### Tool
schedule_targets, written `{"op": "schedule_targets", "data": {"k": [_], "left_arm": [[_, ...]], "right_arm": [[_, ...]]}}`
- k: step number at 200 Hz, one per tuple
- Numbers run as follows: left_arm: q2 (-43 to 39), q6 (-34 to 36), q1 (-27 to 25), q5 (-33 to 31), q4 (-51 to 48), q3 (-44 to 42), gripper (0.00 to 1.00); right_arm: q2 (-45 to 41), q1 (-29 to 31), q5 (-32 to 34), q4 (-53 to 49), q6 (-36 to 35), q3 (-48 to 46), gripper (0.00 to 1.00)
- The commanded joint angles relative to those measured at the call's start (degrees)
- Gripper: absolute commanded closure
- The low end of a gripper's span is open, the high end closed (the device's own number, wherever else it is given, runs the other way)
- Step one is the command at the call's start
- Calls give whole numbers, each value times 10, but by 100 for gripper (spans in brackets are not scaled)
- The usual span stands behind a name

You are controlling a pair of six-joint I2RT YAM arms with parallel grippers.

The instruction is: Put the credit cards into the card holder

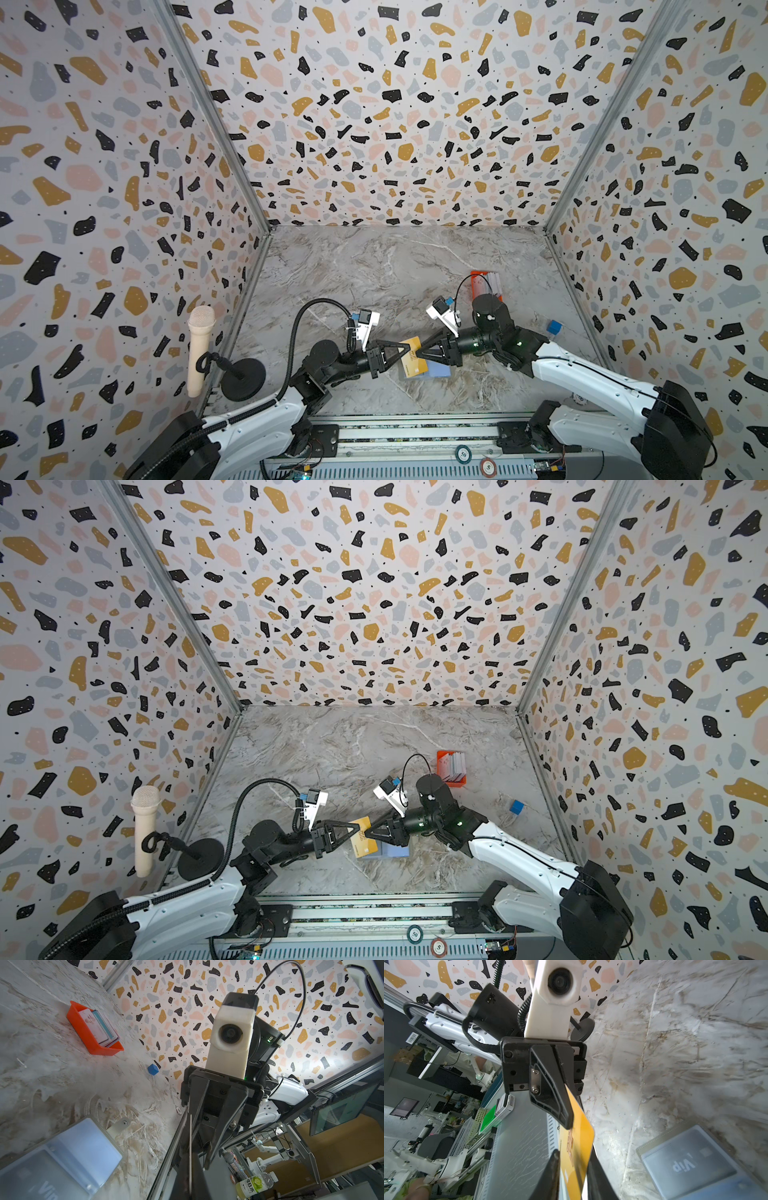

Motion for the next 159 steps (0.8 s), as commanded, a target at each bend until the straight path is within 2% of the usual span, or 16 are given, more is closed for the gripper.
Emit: {"op": "schedule_targets", "data": {"k": [1, 14, 21, 29, 38, 50, 76, 96, 121, 159], "left_arm": [[5, 14, -6, 19, 24, 25, 100], [10, 14, -8, 14, 18, 28, 100], [11, 14, -8, 8, 10, 29, 91], [7, 15, -8, -5, -1, 28, 77], [1, 18, -8, -25, -14, 23, 70], [-16, 25, -8, -56, -41, 17, 66], [-40, 65, -7, -132, -135, 10, 63], [-2, 88, -9, -162, -179, 12, 65], [76, 91, -24, -180, -171, 16, 74], [158, 93, -52, -209, -152, 30, 90]], "right_arm": [[3, 3, -30, 2, -8, 16, 84], [7, 8, -28, 11, -2, 13, 94], [7, 8, -25, 19, 4, 7, 100], [4, 8, -14, 24, 12, 0, 100], [-4, 4, 4, 25, 19, -10, 100], [-21, -8, 32, 28, 35, -30, 100], [-78, -41, 107, 61, 90, -95, 100], [-93, -41, 180, 85, 131, -134, 100], [-81, -40, 226, 141, 184, -173, 100], [-48, -38, 264, 159, 181, -184, 100]]}}
